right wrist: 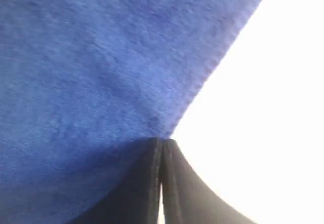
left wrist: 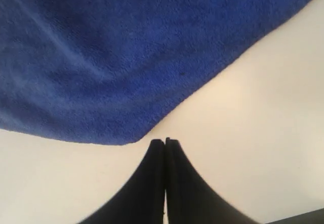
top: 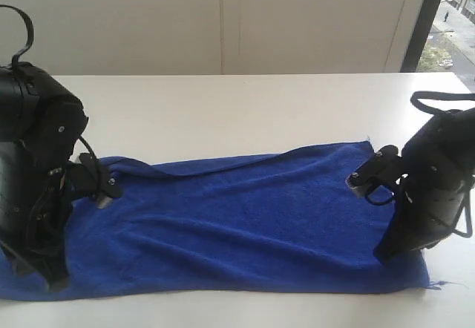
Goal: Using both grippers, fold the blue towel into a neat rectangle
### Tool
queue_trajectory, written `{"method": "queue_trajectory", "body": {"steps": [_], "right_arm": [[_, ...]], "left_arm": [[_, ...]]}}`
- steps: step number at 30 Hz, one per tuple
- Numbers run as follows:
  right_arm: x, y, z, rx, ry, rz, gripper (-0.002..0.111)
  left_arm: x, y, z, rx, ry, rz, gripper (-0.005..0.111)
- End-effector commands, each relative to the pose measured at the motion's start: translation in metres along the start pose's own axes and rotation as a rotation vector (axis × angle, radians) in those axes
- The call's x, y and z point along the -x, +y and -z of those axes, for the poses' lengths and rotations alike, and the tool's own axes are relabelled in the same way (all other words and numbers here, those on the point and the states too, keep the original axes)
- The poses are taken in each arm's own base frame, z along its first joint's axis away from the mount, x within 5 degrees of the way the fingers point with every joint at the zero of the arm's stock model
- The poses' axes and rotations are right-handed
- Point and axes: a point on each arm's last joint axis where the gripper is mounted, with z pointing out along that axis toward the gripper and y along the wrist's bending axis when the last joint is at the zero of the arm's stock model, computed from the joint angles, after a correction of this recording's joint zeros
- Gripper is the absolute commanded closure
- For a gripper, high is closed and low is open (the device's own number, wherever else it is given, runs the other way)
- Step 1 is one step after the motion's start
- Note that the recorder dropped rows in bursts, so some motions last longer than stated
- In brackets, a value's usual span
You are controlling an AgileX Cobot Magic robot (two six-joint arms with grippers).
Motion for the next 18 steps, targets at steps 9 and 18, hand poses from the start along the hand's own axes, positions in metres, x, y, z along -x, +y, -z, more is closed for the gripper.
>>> {"method": "queue_trajectory", "body": {"steps": [9, 18], "right_arm": [[0.003, -0.027, 0.032, -0.027, -0.162, -0.159, 0.108], [0.024, 0.027, 0.072, 0.534, -0.331, 0.047, 0.108]], "left_arm": [[-0.005, -0.003, -0.016, 0.037, -0.040, 0.003, 0.107], [0.029, -0.009, -0.006, -0.070, -0.435, 0.171, 0.107]]}}
